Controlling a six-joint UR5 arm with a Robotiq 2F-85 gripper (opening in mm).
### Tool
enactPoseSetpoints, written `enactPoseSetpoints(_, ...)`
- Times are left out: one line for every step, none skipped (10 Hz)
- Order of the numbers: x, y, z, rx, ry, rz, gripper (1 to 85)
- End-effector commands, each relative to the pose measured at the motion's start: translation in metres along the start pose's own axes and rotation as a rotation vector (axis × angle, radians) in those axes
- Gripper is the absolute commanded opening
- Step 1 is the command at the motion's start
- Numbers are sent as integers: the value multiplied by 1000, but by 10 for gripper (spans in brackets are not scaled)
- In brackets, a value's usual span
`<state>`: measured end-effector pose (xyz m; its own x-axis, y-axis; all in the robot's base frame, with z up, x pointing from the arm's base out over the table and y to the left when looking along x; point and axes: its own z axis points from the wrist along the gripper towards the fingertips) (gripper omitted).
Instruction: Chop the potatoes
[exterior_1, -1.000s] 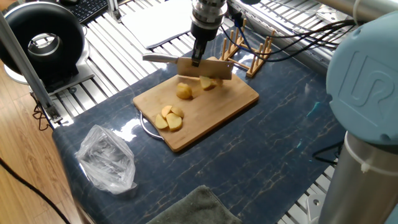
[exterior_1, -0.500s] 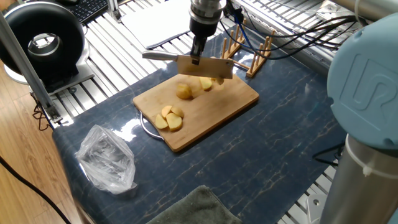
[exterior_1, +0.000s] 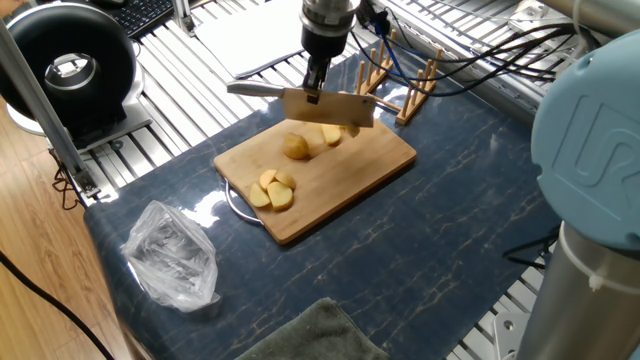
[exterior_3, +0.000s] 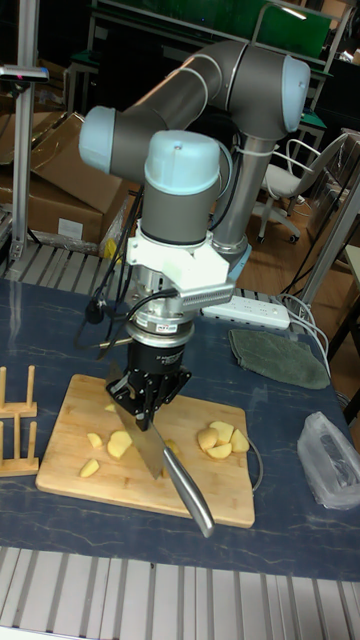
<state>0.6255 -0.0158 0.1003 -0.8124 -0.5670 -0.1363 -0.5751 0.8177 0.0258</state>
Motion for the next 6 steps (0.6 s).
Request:
enactPoseSetpoints(1,1,5,0,-2,-79,10)
enactPoseSetpoints(7,-1,2,14,19,-108,10)
enactPoseSetpoints(12,-4,-1,28,39,-150,10)
enactPoseSetpoints(16,-2,-2,20,48,-167,10)
enactPoseSetpoints(19,2,-3,6,46,-167,10)
enactPoseSetpoints(21,7,-2,-11,40,-161,10)
